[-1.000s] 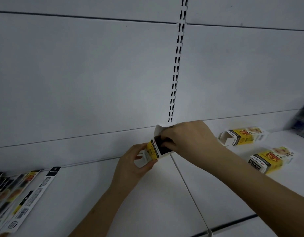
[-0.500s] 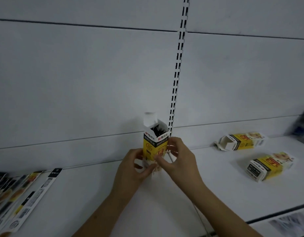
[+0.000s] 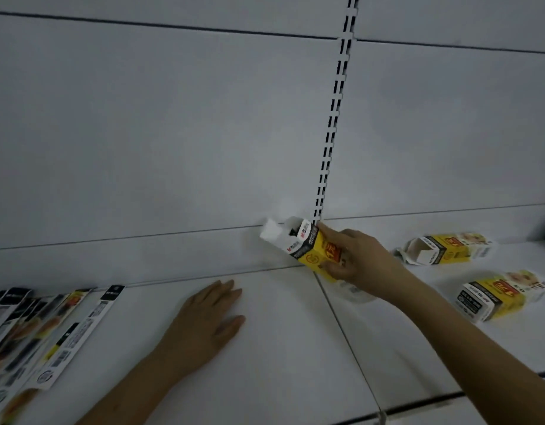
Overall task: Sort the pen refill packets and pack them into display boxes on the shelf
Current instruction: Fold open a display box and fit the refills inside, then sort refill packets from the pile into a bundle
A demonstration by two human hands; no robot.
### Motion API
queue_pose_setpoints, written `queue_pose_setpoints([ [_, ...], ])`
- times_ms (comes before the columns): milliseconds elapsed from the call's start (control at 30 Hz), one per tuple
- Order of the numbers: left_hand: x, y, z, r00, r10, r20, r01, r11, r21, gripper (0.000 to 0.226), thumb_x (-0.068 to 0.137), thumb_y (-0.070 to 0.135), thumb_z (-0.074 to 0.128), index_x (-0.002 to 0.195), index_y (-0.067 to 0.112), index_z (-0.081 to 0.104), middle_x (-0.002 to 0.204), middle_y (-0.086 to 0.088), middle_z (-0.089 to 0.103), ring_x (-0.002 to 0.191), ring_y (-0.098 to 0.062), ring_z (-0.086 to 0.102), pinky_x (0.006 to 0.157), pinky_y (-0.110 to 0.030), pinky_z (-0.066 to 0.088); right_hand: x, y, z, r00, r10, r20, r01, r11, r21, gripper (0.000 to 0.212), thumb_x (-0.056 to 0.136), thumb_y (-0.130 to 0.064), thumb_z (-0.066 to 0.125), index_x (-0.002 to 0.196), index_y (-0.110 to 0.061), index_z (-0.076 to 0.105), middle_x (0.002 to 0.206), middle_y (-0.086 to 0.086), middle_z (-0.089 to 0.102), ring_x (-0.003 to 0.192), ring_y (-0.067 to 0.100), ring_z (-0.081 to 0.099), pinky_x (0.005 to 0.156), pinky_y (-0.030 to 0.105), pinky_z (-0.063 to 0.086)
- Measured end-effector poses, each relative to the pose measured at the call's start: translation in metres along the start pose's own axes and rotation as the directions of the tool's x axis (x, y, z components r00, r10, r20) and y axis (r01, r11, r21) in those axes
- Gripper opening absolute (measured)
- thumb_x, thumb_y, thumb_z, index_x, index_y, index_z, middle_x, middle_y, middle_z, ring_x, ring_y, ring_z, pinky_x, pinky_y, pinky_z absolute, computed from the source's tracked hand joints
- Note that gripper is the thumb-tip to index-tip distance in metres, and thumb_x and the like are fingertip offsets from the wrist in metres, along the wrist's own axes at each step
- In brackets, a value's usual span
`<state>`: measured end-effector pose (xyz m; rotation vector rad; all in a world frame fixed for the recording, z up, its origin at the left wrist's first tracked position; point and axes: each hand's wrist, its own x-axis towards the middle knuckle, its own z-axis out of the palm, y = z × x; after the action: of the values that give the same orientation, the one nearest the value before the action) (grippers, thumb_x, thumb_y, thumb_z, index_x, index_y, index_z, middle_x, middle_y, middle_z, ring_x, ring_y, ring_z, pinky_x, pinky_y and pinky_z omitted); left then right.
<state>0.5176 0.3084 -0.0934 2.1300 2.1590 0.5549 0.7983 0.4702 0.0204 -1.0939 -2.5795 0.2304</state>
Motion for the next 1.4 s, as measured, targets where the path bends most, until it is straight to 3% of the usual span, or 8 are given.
queue_pose_setpoints([
  [200, -0.005, -0.001, -0.011, 0.999, 0.020, 0.047, -0.018, 0.999, -0.045, 0.098, 0.077, 0.085, -0.003, 0.149, 0.031, 0.034, 0.157, 0.015, 0.021, 0.146, -0.006, 0.017, 0.115, -0.015, 0.003, 0.006, 0.008, 0.031, 0.958, 0.026, 0.287, 0.013, 0.991, -0.136, 0.063, 0.093, -0.039, 0.058, 0.149, -0.037, 0.031, 0.123, -0.001, 0.051, 0.109, 0.016, 0.046, 0.090, 0.029, 0.043],
  [300, -0.023, -0.007, -0.028, 0.992, 0.007, 0.129, 0.003, 0.997, -0.077, 0.096, 0.073, 0.087, 0.000, 0.150, 0.037, 0.029, 0.156, 0.023, 0.015, 0.144, 0.005, 0.011, 0.115, -0.012, 0.003, 0.011, -0.007, 0.041, 0.984, -0.027, 0.177, 0.049, 0.991, -0.123, 0.061, 0.091, -0.040, 0.062, 0.147, -0.028, 0.039, 0.136, -0.001, 0.047, 0.119, 0.019, 0.044, 0.098, 0.025, 0.038],
  [433, -0.065, -0.019, -0.071, 0.981, -0.183, 0.058, 0.191, 0.949, -0.250, 0.064, 0.081, 0.073, 0.035, 0.128, 0.036, 0.059, 0.132, 0.024, 0.052, 0.118, 0.012, 0.047, 0.105, -0.010, 0.033, 0.016, -0.080, 0.057, 0.979, -0.163, -0.125, 0.191, 0.945, 0.264, 0.040, 0.088, -0.035, 0.066, 0.127, -0.028, 0.058, 0.119, -0.012, 0.057, 0.099, -0.002, 0.053, 0.082, 0.001, 0.035],
  [567, -0.123, -0.055, -0.111, 0.837, -0.479, -0.264, 0.366, 0.849, -0.381, 0.015, 0.094, 0.032, 0.063, 0.108, 0.033, 0.068, 0.103, 0.022, 0.065, 0.096, 0.005, 0.060, 0.082, -0.010, 0.046, 0.021, -0.171, 0.094, 0.944, -0.330, -0.018, 0.291, 0.805, 0.517, 0.035, 0.090, -0.033, 0.064, 0.124, -0.032, 0.059, 0.117, -0.017, 0.057, 0.104, -0.005, 0.057, 0.091, 0.014, 0.047],
  [800, -0.203, -0.080, -0.109, 0.691, -0.583, -0.426, 0.592, 0.795, -0.128, 0.029, 0.089, 0.044, 0.066, 0.112, 0.025, 0.068, 0.099, 0.012, 0.054, 0.091, 0.000, 0.051, 0.078, -0.006, 0.037, 0.046, -0.281, 0.175, 0.779, -0.601, 0.180, 0.497, 0.766, 0.407, 0.058, 0.099, -0.053, 0.034, 0.149, -0.026, 0.036, 0.156, 0.003, 0.030, 0.141, 0.021, 0.032, 0.116, 0.028, 0.024],
  [967, -0.217, -0.070, -0.090, 0.694, -0.554, -0.460, 0.576, 0.810, -0.108, 0.041, 0.094, 0.046, 0.055, 0.113, 0.013, 0.072, 0.103, 0.005, 0.062, 0.096, -0.007, 0.054, 0.084, -0.017, 0.046, 0.041, -0.298, 0.204, 0.719, -0.687, 0.104, 0.629, 0.707, 0.322, 0.051, 0.093, -0.047, 0.039, 0.132, -0.023, 0.060, 0.136, 0.004, 0.058, 0.124, 0.023, 0.052, 0.106, 0.031, 0.041],
  [1167, -0.201, -0.060, -0.077, 0.702, -0.546, -0.457, 0.550, 0.823, -0.140, 0.041, 0.089, 0.042, 0.059, 0.118, 0.015, 0.069, 0.102, 0.004, 0.063, 0.097, -0.007, 0.052, 0.087, -0.007, 0.034, 0.034, -0.302, 0.186, 0.729, -0.679, 0.087, 0.538, 0.647, 0.540, 0.039, 0.095, -0.026, 0.058, 0.133, -0.032, 0.057, 0.119, -0.012, 0.063, 0.101, -0.006, 0.053, 0.088, 0.003, 0.038],
  [1400, -0.188, -0.052, -0.085, 0.618, -0.656, -0.433, 0.500, 0.753, -0.428, 0.035, 0.090, 0.010, 0.067, 0.121, 0.026, 0.065, 0.109, 0.014, 0.062, 0.095, 0.006, 0.055, 0.084, 0.000, 0.038, 0.039, -0.297, 0.169, 0.959, -0.277, 0.069, 0.167, 0.739, 0.652, 0.016, 0.093, -0.012, 0.055, 0.086, -0.020, 0.067, 0.075, -0.002, 0.070, 0.059, 0.008, 0.067, 0.062, 0.024, 0.056],
])
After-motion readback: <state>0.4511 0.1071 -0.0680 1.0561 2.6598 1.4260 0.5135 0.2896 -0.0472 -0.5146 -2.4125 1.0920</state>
